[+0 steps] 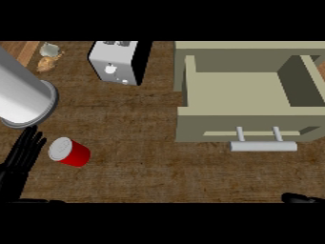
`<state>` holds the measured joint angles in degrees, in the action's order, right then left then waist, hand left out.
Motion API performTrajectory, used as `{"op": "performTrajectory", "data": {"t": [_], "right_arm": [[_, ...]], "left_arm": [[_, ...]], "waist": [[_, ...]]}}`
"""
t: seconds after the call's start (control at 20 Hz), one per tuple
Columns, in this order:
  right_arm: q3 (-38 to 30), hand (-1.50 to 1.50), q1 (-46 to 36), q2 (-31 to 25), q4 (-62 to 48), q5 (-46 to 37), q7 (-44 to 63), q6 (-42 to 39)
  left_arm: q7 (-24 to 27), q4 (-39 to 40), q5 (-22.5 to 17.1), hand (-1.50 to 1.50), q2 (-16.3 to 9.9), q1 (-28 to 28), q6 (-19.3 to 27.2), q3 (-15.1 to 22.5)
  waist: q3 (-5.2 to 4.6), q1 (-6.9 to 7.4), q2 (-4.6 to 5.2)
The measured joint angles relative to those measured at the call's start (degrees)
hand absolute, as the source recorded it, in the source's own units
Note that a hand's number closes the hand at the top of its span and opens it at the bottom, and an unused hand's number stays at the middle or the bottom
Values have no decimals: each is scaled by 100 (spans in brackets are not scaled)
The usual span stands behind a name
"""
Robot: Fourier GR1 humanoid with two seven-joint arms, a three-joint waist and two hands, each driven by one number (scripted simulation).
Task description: Pick up the can, place it into the drawer and close the drawer
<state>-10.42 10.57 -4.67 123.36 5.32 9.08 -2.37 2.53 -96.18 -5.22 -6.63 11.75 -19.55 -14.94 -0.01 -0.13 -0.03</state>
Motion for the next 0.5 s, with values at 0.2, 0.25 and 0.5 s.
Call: {"op": "performTrajectory", "data": {"t": [0.2, 0.25, 0.5], "right_arm": [[-232, -150, -119, -157, 97, 188, 245, -89], [-221, -150, -161, -146, 143, 173, 326, -54], [-228, -150, -192, -98, 161, 132, 354, -86]], "left_arm": [[437, 633, 193, -150, -29, -165, 54, -93], [611, 850, 219, -150, -79, -186, 23, -154], [1101, 1795, 432, -150, -114, -524, 146, -208]], "waist": [[0, 0, 2], [0, 1, 2], [-1, -5, 4]]}}
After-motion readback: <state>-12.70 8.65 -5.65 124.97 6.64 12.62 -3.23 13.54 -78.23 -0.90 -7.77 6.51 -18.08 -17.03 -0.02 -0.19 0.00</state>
